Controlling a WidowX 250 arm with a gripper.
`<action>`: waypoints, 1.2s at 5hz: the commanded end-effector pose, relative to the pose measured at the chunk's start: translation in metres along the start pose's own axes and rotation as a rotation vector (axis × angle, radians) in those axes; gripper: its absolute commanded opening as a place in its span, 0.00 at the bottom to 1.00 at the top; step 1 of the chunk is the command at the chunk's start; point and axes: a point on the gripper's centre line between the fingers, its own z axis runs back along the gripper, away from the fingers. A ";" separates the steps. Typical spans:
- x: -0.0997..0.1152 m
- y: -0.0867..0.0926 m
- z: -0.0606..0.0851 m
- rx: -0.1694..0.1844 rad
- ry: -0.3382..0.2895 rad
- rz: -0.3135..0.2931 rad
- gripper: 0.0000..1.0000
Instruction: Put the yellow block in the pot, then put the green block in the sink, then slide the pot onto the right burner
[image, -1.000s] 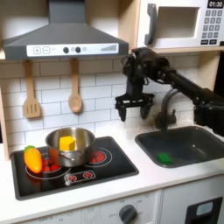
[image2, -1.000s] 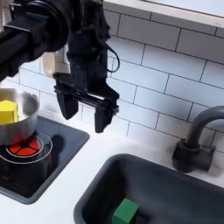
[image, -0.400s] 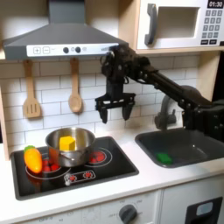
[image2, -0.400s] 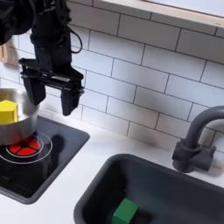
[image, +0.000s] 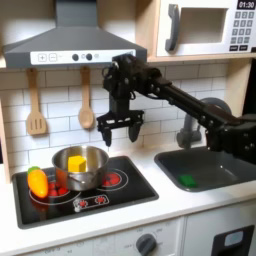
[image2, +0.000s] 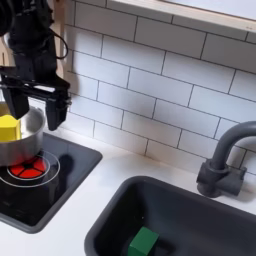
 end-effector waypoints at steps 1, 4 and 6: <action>-0.003 0.008 -0.008 0.011 0.014 0.018 1.00; 0.012 0.014 -0.024 0.018 0.051 0.051 1.00; 0.019 0.022 -0.033 0.027 0.069 0.069 1.00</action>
